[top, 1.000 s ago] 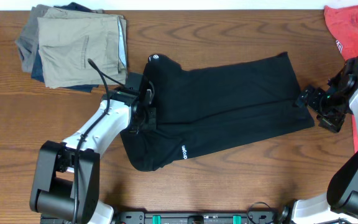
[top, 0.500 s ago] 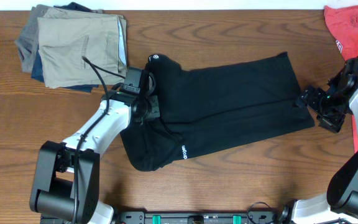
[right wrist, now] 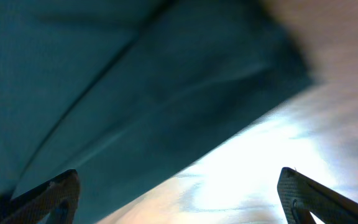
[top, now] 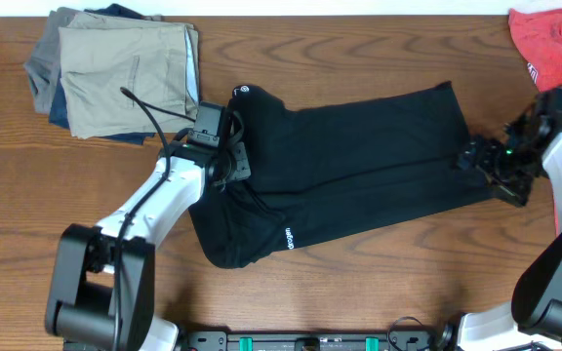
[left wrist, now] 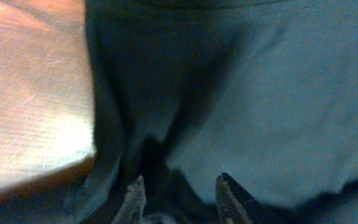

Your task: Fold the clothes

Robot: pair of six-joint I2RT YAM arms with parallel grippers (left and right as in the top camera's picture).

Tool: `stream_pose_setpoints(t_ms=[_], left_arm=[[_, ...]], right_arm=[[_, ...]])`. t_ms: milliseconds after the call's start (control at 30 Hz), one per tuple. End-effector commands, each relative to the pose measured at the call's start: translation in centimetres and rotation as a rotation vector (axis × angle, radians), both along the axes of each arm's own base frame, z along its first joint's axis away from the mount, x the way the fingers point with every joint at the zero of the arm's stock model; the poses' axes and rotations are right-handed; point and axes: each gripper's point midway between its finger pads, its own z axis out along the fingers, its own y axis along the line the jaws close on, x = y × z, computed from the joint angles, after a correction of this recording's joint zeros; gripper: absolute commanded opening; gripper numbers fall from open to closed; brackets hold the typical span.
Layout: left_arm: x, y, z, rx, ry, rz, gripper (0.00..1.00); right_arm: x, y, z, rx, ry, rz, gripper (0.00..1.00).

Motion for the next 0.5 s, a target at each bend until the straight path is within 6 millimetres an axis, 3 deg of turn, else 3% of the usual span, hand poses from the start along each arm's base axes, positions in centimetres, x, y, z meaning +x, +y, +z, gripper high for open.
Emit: stream_pose_setpoints(t_ms=[0,67,133,167,233,333,467], left_arm=[[0.3,0.8,4.3,-0.016,-0.095,0.037,0.49],[0.0,1.4,6.5,-0.028,-0.141,0.051,0.56],[-0.5,2.4,9.0,-0.039,-0.191,0.075,0.77],[-0.9,2.9,9.9,-0.04,-0.208,0.087,0.83],[-2.1,4.1,11.3,-0.04,-0.221,0.114,0.86],[-4.6,6.1,12.0,-0.015,-0.182,0.161,0.88],[-8.3,9.2,10.9,0.1,-0.065,0.234,0.93]], right_arm=[[0.7,5.0,0.6,0.137,-0.057,0.161,0.97],[0.9,7.5,0.9,0.173,-0.07,0.223,0.94],[1.0,10.4,1.2,0.199,-0.084,0.298,0.9],[1.1,11.6,1.2,0.205,-0.089,0.327,0.88],[1.0,14.5,1.3,0.207,-0.097,0.39,0.86],[0.6,18.2,1.3,0.207,-0.101,0.449,0.85],[-0.2,22.7,1.2,0.193,-0.106,0.506,0.85]])
